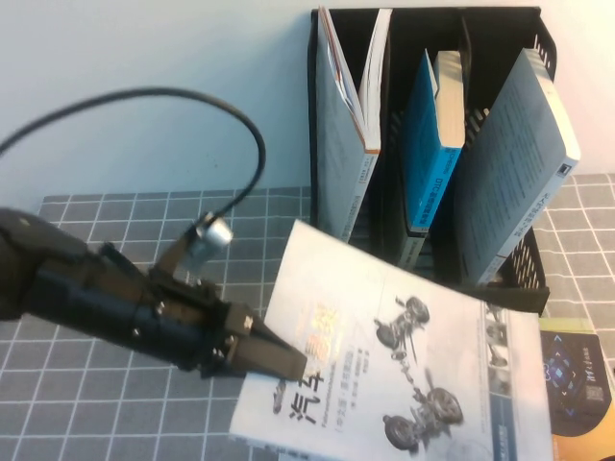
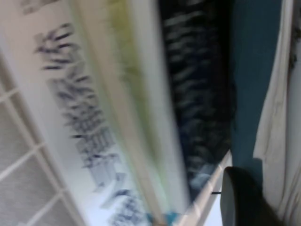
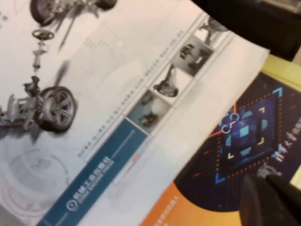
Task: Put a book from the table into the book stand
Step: Pick up the book with your left arm, then place the book on the book shelf
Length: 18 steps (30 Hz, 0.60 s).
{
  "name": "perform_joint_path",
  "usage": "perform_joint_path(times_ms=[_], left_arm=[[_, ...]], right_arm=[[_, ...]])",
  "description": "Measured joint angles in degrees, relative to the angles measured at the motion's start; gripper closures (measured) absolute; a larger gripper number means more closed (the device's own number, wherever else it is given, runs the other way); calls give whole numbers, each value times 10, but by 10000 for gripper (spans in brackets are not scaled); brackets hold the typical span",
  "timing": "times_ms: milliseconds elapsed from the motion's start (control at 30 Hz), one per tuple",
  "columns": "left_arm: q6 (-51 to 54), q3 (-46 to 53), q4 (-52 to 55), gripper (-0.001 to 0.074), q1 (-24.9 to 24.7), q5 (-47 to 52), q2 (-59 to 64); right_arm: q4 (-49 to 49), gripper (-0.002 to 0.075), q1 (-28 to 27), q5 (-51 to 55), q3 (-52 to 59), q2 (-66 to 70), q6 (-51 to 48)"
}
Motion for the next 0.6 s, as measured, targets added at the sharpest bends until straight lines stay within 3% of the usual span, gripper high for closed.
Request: perform_joint_path(times_ms=[300,600], left_arm=[[-170,-164,96,617,0,6,-164],[-227,-364,93,617,0,-34,-163]], right_arm=[[-38,729,0,20,0,-65,48],[-41,729,0,35,0,-66,50]])
